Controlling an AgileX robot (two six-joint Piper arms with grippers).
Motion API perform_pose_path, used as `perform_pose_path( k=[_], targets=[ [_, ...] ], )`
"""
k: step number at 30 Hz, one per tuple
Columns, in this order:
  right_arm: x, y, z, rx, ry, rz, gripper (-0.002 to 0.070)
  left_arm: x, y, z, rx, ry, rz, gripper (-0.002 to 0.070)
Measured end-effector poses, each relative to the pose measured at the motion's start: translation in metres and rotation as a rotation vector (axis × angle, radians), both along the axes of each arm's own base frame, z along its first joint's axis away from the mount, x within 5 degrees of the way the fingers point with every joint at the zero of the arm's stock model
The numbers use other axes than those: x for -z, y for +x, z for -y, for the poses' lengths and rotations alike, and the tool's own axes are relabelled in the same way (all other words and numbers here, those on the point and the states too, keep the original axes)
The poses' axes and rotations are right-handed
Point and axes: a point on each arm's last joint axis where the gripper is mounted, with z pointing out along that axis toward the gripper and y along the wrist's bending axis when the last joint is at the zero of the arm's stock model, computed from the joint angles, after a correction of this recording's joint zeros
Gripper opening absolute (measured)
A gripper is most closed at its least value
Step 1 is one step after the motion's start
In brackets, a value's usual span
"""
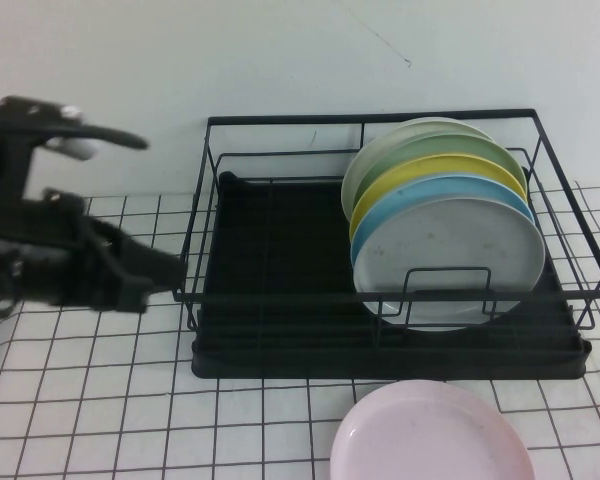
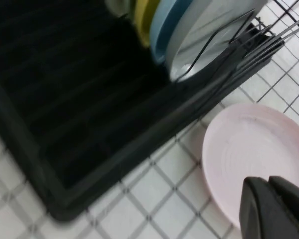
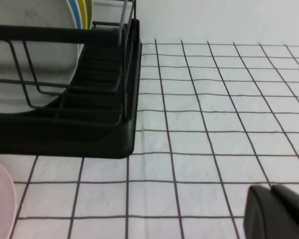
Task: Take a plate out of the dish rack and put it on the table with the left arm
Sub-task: Grasp the plate from the shelf
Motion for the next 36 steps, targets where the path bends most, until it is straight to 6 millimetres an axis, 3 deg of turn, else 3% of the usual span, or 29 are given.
perform_pose_path(
  k=[9, 11, 13, 16, 19, 27, 36],
  targets=[
    [0.0, 0.0, 0.0, 0.0, 0.0, 0.0, -0.0001, 0.012, 0.077, 0.099, 0.441, 0.088, 0.238, 0.0004],
    [0.0, 0.0, 0.0, 0.0, 0.0, 0.0, -0.0001, 0.018, 0.092, 0.113, 0.506, 0.094, 0.273, 0.0045],
    [0.0, 0.0, 0.0, 0.0, 0.0, 0.0, -0.0001, 0.025, 0.108, 0.124, 0.559, 0.104, 0.297, 0.0139],
    [0.0, 0.0, 0.0, 0.0, 0.0, 0.0, -0.0001, 0.032, 0.125, 0.134, 0.628, 0.123, 0.343, 0.0304],
    [0.0, 0.0, 0.0, 0.0, 0.0, 0.0, -0.0001, 0.04, 0.137, 0.14, 0.705, 0.154, 0.42, 0.0371],
    [0.0, 0.0, 0.0, 0.0, 0.0, 0.0, -0.0001, 0.05, 0.151, 0.151, 0.782, 0.134, 0.532, 0.0346],
    [0.0, 0.0, 0.0, 0.0, 0.0, 0.0, -0.0001, 0.064, 0.16, 0.156, 0.781, 0.112, 0.525, 0.0321]
  ],
)
